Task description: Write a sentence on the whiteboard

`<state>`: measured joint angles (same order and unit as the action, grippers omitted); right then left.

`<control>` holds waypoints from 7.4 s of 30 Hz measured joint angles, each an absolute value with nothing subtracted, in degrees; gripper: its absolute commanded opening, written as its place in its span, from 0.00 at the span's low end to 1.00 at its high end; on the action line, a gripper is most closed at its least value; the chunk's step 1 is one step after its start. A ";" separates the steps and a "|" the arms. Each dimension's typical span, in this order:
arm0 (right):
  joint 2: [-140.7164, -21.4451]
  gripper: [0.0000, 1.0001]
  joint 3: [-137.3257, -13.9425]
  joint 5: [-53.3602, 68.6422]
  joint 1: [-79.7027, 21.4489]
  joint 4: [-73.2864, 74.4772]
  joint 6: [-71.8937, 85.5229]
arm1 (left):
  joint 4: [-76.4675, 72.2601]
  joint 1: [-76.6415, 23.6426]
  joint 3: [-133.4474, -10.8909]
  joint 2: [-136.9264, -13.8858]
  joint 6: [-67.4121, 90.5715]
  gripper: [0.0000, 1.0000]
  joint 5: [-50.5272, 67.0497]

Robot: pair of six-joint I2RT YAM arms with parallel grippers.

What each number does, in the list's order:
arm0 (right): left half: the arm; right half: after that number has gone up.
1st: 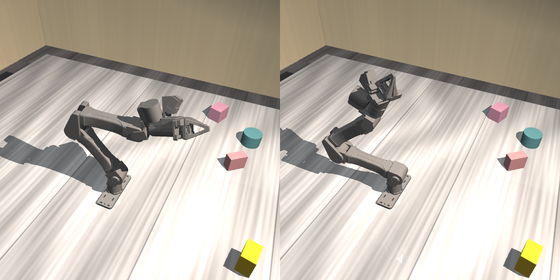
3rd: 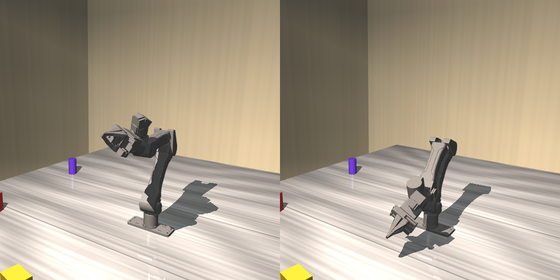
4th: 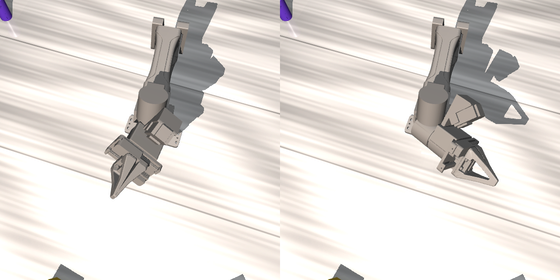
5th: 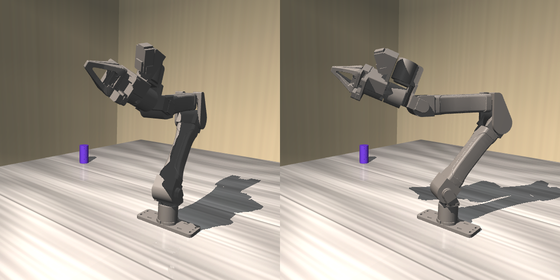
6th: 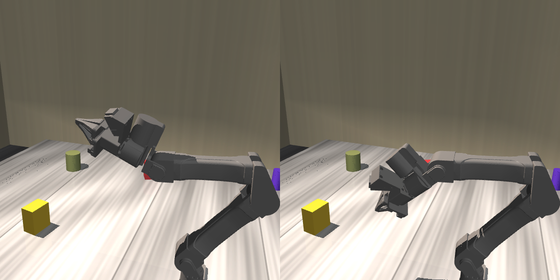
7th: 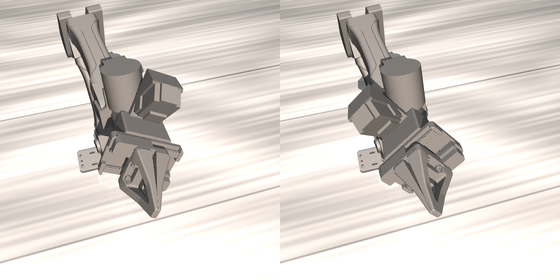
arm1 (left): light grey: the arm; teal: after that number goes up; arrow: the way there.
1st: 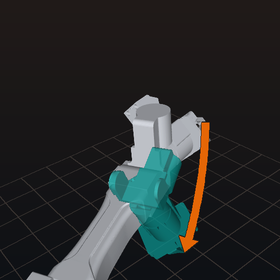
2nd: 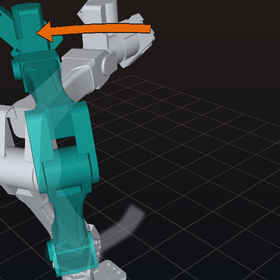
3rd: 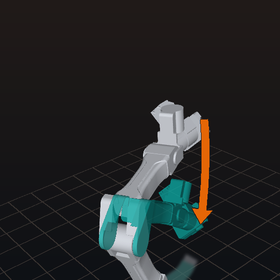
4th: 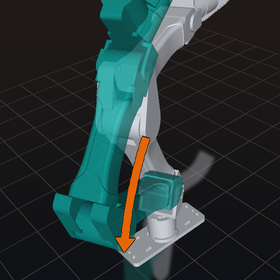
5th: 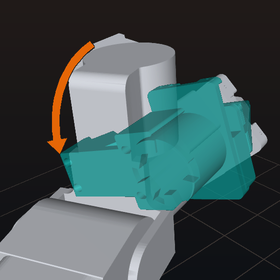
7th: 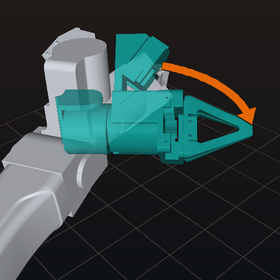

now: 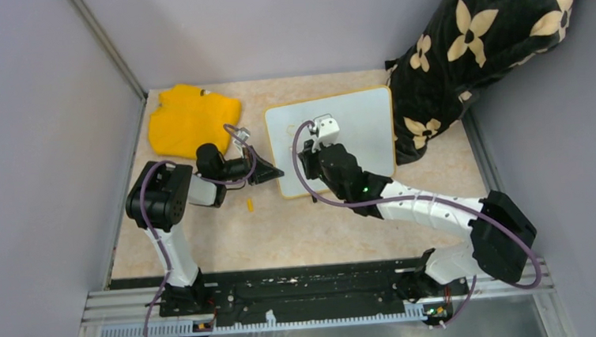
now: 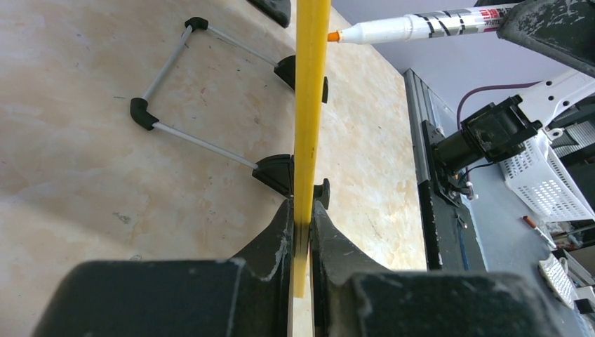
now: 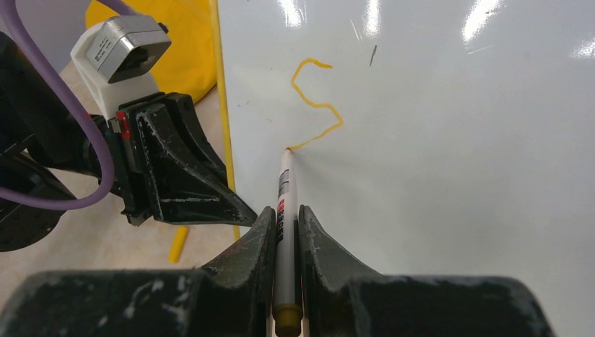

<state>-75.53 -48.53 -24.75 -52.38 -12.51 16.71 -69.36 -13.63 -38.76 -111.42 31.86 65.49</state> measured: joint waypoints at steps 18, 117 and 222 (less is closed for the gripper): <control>-67.35 0.00 -47.22 -29.56 -51.13 -12.84 15.07 | -69.19 -13.63 -38.76 -111.42 31.44 0.00 65.56; -69.19 0.00 -44.86 -29.12 -48.14 -12.43 13.67 | -68.12 -13.63 -39.11 -111.39 30.81 0.00 65.65; -64.84 0.00 -44.64 -29.63 -43.94 -11.55 13.67 | -67.85 -13.74 -39.29 -111.39 30.37 0.00 66.04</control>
<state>-64.84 -44.64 -29.63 -43.94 -11.55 13.67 -67.85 -13.74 -39.29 -111.39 30.37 66.04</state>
